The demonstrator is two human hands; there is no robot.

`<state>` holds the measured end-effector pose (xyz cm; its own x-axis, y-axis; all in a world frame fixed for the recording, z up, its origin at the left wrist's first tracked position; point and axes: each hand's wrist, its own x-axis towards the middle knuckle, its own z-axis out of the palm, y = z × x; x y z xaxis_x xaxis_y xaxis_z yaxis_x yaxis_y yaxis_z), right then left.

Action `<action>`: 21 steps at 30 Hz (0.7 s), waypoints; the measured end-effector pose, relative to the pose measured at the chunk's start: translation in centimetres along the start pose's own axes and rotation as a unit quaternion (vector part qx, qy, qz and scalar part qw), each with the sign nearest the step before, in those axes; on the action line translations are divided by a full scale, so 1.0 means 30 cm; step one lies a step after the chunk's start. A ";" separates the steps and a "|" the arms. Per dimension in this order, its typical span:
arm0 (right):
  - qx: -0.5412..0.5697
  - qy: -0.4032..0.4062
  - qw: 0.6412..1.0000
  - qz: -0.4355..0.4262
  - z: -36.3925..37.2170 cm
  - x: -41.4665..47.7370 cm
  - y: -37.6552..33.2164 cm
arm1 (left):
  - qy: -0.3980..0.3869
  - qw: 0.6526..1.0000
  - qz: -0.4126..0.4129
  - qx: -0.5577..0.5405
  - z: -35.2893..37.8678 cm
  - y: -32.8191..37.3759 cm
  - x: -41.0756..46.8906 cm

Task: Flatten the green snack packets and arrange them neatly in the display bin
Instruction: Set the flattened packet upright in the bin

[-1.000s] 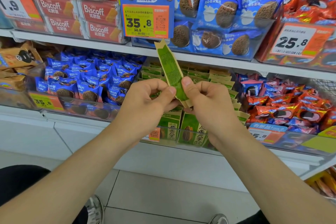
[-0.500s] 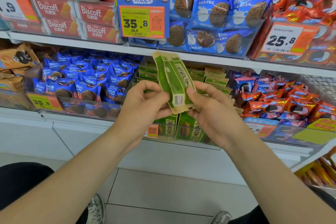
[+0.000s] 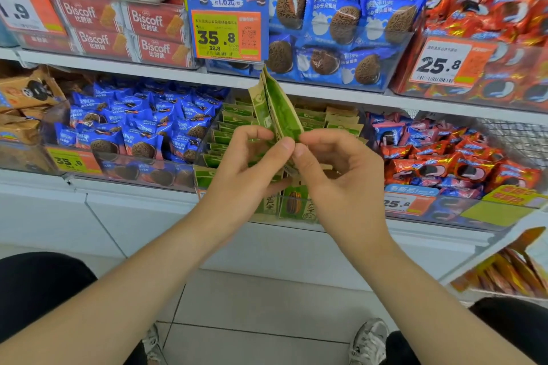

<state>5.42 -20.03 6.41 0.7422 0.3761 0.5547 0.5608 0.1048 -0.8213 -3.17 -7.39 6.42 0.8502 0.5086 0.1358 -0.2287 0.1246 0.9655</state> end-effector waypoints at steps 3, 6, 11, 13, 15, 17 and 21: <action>0.161 -0.002 0.974 0.159 -0.012 -0.005 -0.006 | -0.005 0.999 0.026 0.048 0.002 0.008 -0.008; 0.207 -0.010 0.954 0.217 -0.023 -0.013 0.019 | -0.014 0.983 0.062 0.170 -0.010 -0.003 -0.017; 0.217 -0.026 0.943 0.251 -0.033 -0.019 0.017 | -0.048 0.987 0.042 0.147 -0.024 -0.011 -0.026; 0.229 -0.035 0.937 0.260 -0.036 -0.017 0.011 | -0.068 0.989 0.033 0.130 -0.033 0.001 -0.021; 0.236 -0.033 0.934 0.266 -0.039 -0.012 0.012 | -0.093 0.987 0.029 0.126 -0.047 0.012 -0.012; 0.229 -0.029 0.935 0.268 -0.040 -0.004 0.012 | -0.107 0.986 0.026 0.128 -0.056 0.017 -0.008; 0.203 -0.053 0.941 0.266 -0.045 0.006 0.020 | -0.109 0.986 0.024 0.125 -0.067 0.003 -0.009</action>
<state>6.40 -21.15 6.19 0.8251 0.5627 0.0513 -0.0830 0.2105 -0.9741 -4.39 -5.80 6.03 0.9295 0.3096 0.2005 -0.1700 -0.1228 0.9778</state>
